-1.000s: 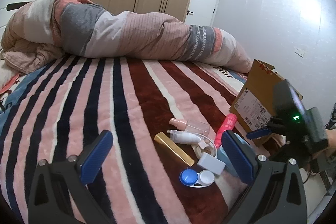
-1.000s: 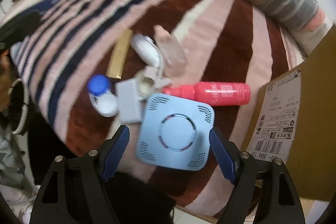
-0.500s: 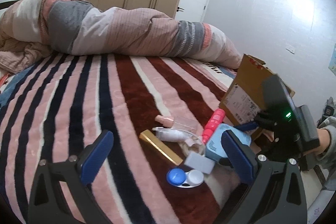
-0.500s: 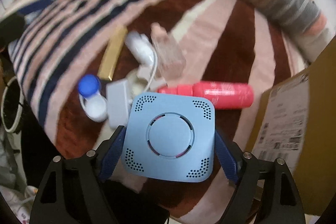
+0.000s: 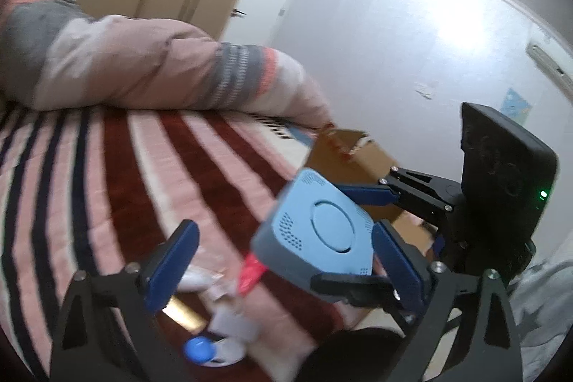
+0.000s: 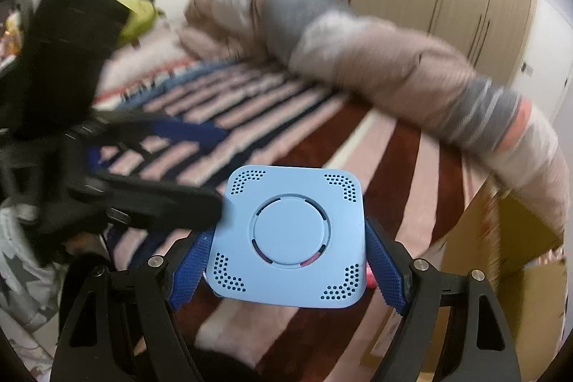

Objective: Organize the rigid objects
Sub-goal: 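Carry the blue device into the cardboard box and open the right gripper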

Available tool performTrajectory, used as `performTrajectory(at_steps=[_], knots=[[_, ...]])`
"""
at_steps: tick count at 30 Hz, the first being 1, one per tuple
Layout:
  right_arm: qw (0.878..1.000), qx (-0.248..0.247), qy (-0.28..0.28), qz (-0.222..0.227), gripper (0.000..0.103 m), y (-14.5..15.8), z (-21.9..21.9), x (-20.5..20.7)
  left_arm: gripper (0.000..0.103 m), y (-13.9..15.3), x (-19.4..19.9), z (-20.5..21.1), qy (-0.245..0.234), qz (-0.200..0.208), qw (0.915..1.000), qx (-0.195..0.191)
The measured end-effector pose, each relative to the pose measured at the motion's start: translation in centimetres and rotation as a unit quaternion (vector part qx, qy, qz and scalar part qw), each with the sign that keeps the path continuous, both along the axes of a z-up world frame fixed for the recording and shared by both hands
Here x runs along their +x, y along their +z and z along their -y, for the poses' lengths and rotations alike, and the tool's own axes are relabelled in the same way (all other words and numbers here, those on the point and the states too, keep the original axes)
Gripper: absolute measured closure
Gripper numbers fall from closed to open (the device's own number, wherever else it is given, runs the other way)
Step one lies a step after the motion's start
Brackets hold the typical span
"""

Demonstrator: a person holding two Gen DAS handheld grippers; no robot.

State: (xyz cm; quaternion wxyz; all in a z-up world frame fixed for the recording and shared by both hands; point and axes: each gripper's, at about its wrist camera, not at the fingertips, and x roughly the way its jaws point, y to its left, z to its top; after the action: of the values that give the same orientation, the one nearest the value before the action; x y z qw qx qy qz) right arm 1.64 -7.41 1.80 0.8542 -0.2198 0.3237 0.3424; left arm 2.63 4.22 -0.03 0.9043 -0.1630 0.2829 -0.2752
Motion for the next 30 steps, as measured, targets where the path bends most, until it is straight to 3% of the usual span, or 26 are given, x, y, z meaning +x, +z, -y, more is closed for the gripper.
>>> performTrajectory(at_steps=[4, 6, 9, 14, 18, 22, 25, 30], knots=[[0.998, 0.033, 0.004, 0.05, 0.024, 2.6, 1.3, -0.6, 0.022, 1.9, 1.7, 1.9, -0.049, -0.005, 0.9976, -0.048], [0.997, 0.045, 0.004, 0.068, 0.024, 3.5, 2.3, -0.7, 0.029, 2.9, 2.3, 3.2, -0.064, -0.001, 0.9965, -0.054], [0.994, 0.064, -0.006, 0.091, 0.024, 4.5, 4.4, -0.8, 0.035, 4.5, 3.4, 6.0, -0.075, 0.001, 0.9963, -0.041], [0.991, 0.085, -0.044, 0.095, 0.025, 5.6, 8.5, 0.3, 0.06, 6.4, 4.9, 9.9, -0.085, 0.006, 0.9964, -0.003], [0.989, 0.101, -0.079, 0.078, 0.025, 6.0, 12.3, 1.8, 0.074, 7.3, 6.6, 13.3, -0.11, 0.009, 0.9937, 0.016], [0.987, 0.106, -0.113, 0.037, 0.025, 5.4, 15.7, 4.2, 0.074, 6.9, 8.0, 17.4, -0.126, 0.006, 0.9896, 0.07], [0.984, 0.115, -0.131, -0.017, 0.026, 4.4, 17.8, 6.2, 0.074, 5.9, 9.1, 19.2, -0.134, -0.016, 0.9872, 0.085], [0.98, 0.105, -0.151, -0.07, 0.025, 3.0, 20.0, 7.6, 0.073, 4.4, 10.6, 21.7, -0.151, -0.039, 0.9807, 0.118]])
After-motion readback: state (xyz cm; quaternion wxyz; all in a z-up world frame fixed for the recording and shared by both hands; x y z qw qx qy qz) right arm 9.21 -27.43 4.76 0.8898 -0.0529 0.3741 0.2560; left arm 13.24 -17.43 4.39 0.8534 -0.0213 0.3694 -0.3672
